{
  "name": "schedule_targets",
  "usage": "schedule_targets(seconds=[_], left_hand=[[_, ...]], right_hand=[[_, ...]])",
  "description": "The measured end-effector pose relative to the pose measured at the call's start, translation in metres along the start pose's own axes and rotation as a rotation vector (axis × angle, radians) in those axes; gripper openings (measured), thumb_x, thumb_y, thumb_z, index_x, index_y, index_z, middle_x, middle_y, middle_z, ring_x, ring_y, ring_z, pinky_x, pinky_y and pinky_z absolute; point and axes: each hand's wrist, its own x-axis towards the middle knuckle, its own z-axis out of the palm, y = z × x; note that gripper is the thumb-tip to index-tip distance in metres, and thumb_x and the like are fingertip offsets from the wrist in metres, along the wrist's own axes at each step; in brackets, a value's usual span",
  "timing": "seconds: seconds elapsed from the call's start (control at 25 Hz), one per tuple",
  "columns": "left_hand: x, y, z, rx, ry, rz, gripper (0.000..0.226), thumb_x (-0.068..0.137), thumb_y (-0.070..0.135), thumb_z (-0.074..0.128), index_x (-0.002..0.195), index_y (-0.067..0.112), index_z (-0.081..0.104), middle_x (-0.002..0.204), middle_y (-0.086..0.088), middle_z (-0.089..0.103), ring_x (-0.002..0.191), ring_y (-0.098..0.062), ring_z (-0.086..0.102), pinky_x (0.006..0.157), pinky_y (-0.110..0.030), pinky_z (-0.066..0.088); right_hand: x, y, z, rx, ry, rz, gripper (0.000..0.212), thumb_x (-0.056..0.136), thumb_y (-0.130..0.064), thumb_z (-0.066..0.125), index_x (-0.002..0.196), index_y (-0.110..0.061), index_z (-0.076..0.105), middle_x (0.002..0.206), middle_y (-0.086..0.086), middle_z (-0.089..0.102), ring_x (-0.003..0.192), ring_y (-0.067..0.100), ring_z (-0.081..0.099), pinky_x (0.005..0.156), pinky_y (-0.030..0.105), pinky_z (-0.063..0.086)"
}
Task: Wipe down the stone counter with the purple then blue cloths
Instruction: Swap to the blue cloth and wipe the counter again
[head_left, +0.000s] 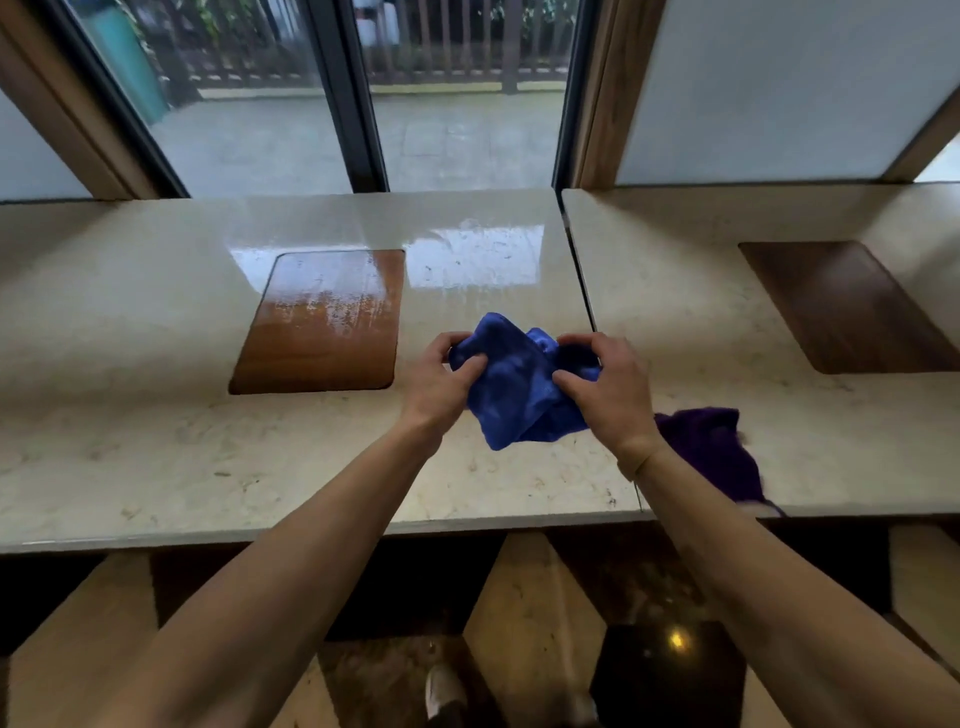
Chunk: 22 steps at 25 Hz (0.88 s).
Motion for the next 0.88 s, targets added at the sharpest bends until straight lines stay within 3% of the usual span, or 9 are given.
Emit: schedule_targets(seconds=[0.12, 0.32, 0.48, 0.64, 0.76, 0.88], left_hand=[[0.005, -0.02, 0.015, 0.001, -0.038, -0.056, 0.017, 0.093, 0.015, 0.066, 0.105, 0.026, 0.065, 0.103, 0.0, 0.07, 0.101, -0.023, 0.068, 0.087, -0.054, 0.058], [0.005, -0.06, 0.036, 0.053, -0.05, -0.088, 0.025, 0.09, 0.015, 0.066, 0.093, 0.04, 0.065, 0.091, 0.015, 0.069, 0.092, -0.014, 0.068, 0.084, -0.049, 0.06], [0.008, -0.092, 0.051, 0.11, -0.054, -0.167, 0.023, 0.089, 0.014, 0.065, 0.096, 0.037, 0.064, 0.091, 0.017, 0.066, 0.091, -0.014, 0.067, 0.084, -0.046, 0.06], [0.01, -0.118, 0.063, 0.266, -0.099, -0.17, 0.031, 0.086, 0.013, 0.065, 0.114, 0.028, 0.063, 0.104, 0.011, 0.066, 0.104, -0.016, 0.064, 0.079, -0.018, 0.049], [0.012, -0.126, 0.058, 0.384, -0.101, -0.128, 0.048, 0.086, 0.016, 0.067, 0.132, 0.022, 0.055, 0.128, -0.003, 0.055, 0.112, -0.017, 0.058, 0.094, -0.027, 0.048], [0.017, -0.124, 0.041, 0.464, -0.085, -0.132, 0.051, 0.091, 0.03, 0.064, 0.139, 0.026, 0.048, 0.132, -0.005, 0.045, 0.099, -0.019, 0.061, 0.092, -0.041, 0.053]], right_hand=[[-0.005, 0.023, 0.004, -0.03, 0.007, 0.057, 0.035, 0.08, -0.003, 0.069, 0.11, -0.021, 0.068, 0.115, 0.0, 0.055, 0.097, -0.022, 0.044, 0.081, -0.004, 0.032], [-0.014, 0.062, 0.007, -0.091, -0.027, 0.099, 0.038, 0.08, -0.003, 0.071, 0.115, -0.019, 0.066, 0.117, -0.002, 0.052, 0.097, -0.024, 0.045, 0.082, -0.005, 0.032], [-0.024, 0.093, 0.021, -0.177, -0.079, 0.115, 0.04, 0.082, -0.003, 0.07, 0.119, -0.017, 0.064, 0.122, 0.0, 0.05, 0.093, -0.008, 0.049, 0.086, -0.002, 0.035], [-0.034, 0.117, 0.033, -0.298, -0.131, 0.202, 0.048, 0.086, -0.009, 0.07, 0.129, -0.024, 0.055, 0.13, 0.002, 0.044, 0.103, 0.006, 0.048, 0.092, 0.031, 0.052], [-0.042, 0.123, 0.04, -0.504, -0.143, 0.257, 0.059, 0.088, -0.02, 0.069, 0.139, -0.029, 0.043, 0.144, 0.007, 0.034, 0.121, 0.025, 0.045, 0.094, 0.048, 0.051], [-0.039, 0.109, 0.053, -0.752, -0.05, -0.029, 0.055, 0.089, -0.034, 0.064, 0.14, -0.032, 0.046, 0.152, 0.011, 0.032, 0.135, 0.037, 0.032, 0.103, 0.059, 0.037]])
